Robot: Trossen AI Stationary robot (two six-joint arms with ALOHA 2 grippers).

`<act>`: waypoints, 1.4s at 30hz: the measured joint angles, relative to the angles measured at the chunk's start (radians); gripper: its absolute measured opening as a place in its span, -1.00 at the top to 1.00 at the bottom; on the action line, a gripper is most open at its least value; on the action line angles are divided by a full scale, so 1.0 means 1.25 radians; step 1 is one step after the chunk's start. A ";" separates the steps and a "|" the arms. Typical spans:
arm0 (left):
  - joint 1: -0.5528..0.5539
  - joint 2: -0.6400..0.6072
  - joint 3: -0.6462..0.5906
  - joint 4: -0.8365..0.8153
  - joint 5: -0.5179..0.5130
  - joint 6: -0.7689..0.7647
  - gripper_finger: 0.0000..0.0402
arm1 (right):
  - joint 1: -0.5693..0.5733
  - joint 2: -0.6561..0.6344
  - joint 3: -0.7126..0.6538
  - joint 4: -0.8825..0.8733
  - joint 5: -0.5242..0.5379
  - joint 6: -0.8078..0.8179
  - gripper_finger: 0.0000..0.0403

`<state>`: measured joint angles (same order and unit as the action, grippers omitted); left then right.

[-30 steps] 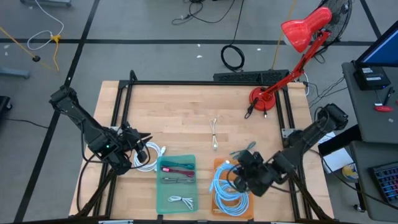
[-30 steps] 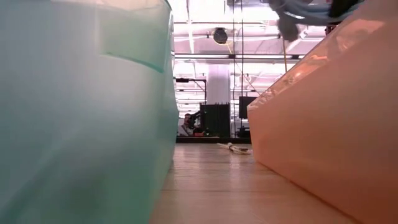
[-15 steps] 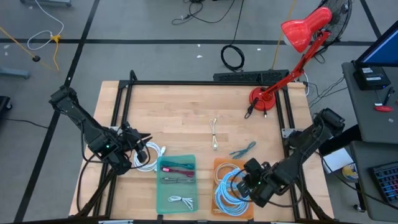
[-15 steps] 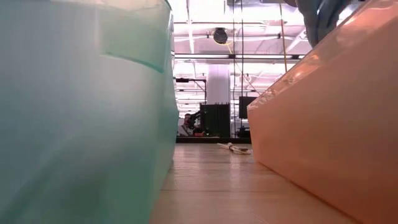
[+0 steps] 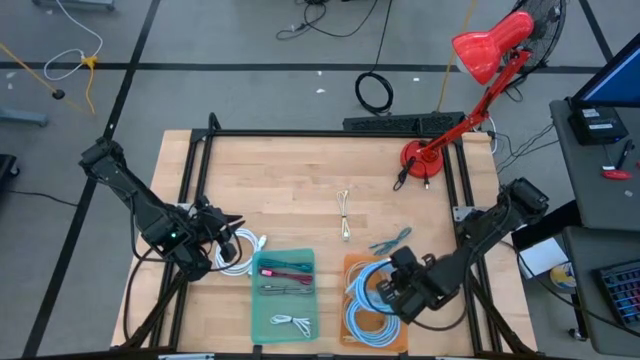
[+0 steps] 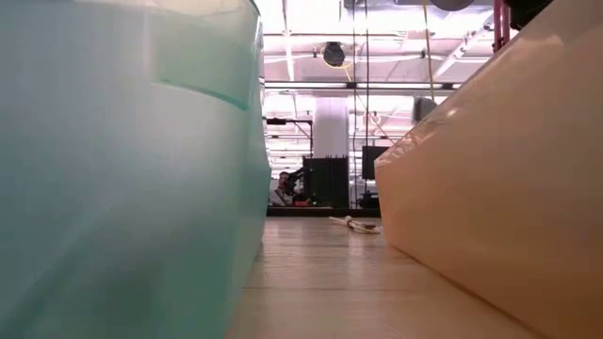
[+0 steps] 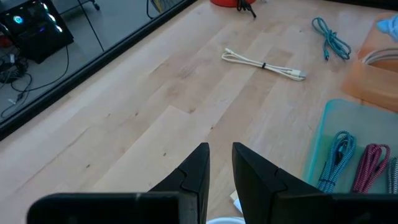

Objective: Pick & Place USB Port
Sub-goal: Put the blue video cable into the orange bin

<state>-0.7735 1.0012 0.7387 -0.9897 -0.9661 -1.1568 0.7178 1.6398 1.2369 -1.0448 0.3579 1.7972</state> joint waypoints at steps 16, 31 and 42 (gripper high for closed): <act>0.000 0.000 0.000 0.000 0.003 0.001 0.63 | -0.063 -0.002 -0.150 0.223 -0.061 -0.035 0.96; 0.000 0.000 0.000 -0.001 -0.002 0.005 0.63 | -0.060 -0.016 -0.084 0.188 -0.063 -0.102 0.96; 0.000 0.000 0.000 -0.001 -0.002 0.003 0.63 | -0.053 -0.017 -0.049 0.191 -0.121 -0.113 0.96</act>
<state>-0.7737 1.0012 0.7387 -0.9905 -0.9684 -1.1526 0.6515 1.6180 1.1759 -0.8062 0.2064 1.6562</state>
